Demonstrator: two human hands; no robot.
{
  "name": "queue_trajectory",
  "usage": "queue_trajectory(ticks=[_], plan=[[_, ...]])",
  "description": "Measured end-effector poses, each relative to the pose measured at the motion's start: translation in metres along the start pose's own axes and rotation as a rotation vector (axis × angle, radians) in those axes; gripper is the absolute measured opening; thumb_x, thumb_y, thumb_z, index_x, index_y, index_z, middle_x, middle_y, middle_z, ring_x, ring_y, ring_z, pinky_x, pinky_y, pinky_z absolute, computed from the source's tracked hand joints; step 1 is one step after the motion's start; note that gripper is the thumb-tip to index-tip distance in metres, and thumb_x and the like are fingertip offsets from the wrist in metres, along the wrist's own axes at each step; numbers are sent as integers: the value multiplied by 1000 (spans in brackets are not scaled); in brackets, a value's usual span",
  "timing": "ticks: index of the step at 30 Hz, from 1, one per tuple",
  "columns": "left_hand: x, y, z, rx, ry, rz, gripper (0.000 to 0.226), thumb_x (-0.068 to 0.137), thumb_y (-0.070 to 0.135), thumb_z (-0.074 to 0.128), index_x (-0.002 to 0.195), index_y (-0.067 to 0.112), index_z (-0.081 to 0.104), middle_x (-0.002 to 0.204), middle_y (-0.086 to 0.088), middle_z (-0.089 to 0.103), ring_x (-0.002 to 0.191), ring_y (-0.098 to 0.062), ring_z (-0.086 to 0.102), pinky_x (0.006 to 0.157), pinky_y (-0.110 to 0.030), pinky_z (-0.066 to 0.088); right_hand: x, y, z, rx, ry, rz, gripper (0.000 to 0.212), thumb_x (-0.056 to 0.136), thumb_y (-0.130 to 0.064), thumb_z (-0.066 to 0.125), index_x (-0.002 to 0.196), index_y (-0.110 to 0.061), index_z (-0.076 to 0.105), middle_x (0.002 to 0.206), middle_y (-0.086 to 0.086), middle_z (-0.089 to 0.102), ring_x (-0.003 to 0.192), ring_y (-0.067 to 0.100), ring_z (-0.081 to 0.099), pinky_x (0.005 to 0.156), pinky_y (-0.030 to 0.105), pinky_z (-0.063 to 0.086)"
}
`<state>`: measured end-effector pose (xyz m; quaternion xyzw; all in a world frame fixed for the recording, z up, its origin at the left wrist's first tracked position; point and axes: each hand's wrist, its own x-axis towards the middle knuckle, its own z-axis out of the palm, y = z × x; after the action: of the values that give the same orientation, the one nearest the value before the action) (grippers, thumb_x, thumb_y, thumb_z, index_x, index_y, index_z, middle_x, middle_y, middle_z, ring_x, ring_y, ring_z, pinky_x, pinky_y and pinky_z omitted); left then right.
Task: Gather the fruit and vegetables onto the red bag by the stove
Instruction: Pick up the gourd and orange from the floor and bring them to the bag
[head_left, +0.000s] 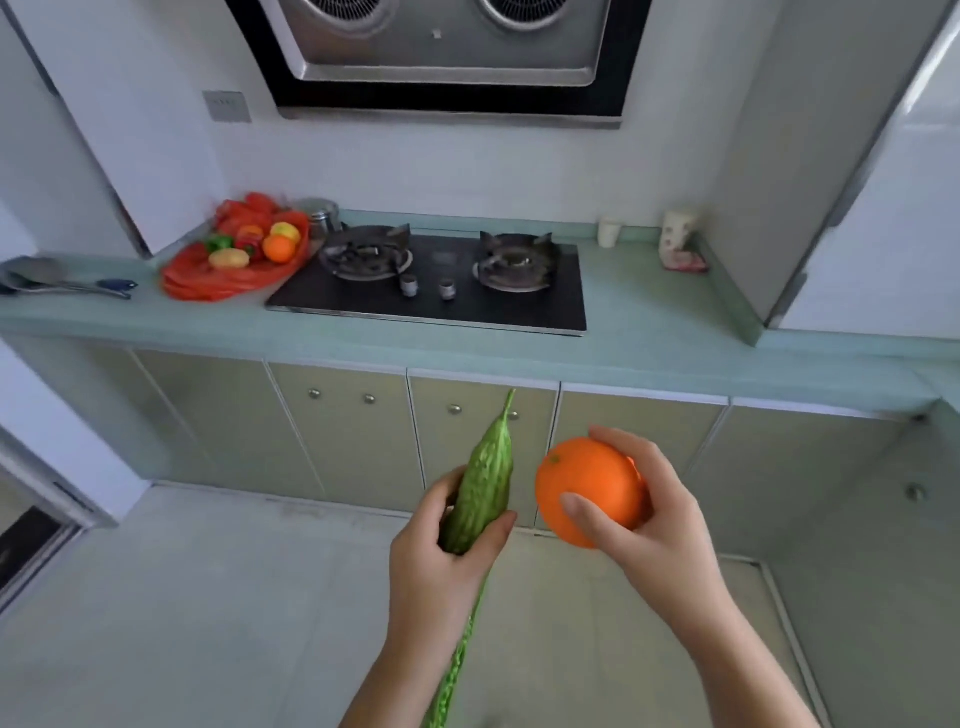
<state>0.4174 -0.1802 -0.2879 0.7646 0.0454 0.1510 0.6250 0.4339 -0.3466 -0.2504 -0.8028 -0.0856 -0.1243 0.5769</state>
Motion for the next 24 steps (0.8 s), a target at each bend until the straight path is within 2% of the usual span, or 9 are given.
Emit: queue_trajectory(ticks=[6, 11, 14, 17, 21, 24], plan=[[103, 1, 6, 43, 60, 11, 41, 72, 15, 78, 105, 31, 59, 90, 19, 69, 83, -1, 65, 68, -14, 48, 114, 13, 32, 84, -71, -12, 54, 51, -54, 65, 104, -50, 54, 112, -17, 56, 97, -3, 54, 73, 6, 42], [169, -7, -14, 59, 163, 6, 42, 72, 19, 77, 106, 34, 57, 92, 22, 67, 84, 1, 64, 67, -9, 47, 191, 16, 76, 88, -174, -72, 56, 53, -54, 63, 106, -46, 52, 113, -21, 54, 99, -6, 51, 74, 3, 39], [195, -18, -41, 68, 233, -32, 41, 73, 19, 76, 107, 32, 58, 91, 23, 67, 84, 1, 64, 66, -9, 47, 221, 16, 115, 112, -263, -78, 57, 52, -53, 63, 107, -42, 52, 114, -21, 53, 99, -8, 50, 74, 3, 39], [217, -34, -74, 46, 312, -88, 38, 74, 20, 75, 102, 37, 58, 91, 24, 67, 85, 1, 64, 68, -11, 48, 243, 15, 159, 112, -340, -72, 59, 52, -54, 64, 108, -42, 52, 114, -22, 52, 99, -10, 49, 73, 3, 39], [248, -63, -123, 20, 405, -152, 38, 76, 22, 74, 108, 35, 59, 91, 21, 68, 85, 0, 64, 68, -13, 48, 268, 13, 220, 112, -388, -55, 53, 57, -39, 72, 106, -43, 52, 114, -21, 53, 97, -10, 50, 72, 1, 39], [280, -84, -166, -6, 439, -159, 37, 77, 20, 72, 108, 36, 59, 91, 23, 67, 85, 2, 63, 67, -10, 47, 287, 9, 269, 87, -394, -44, 52, 58, -37, 70, 105, -44, 52, 113, -23, 52, 97, -10, 49, 71, 2, 40]])
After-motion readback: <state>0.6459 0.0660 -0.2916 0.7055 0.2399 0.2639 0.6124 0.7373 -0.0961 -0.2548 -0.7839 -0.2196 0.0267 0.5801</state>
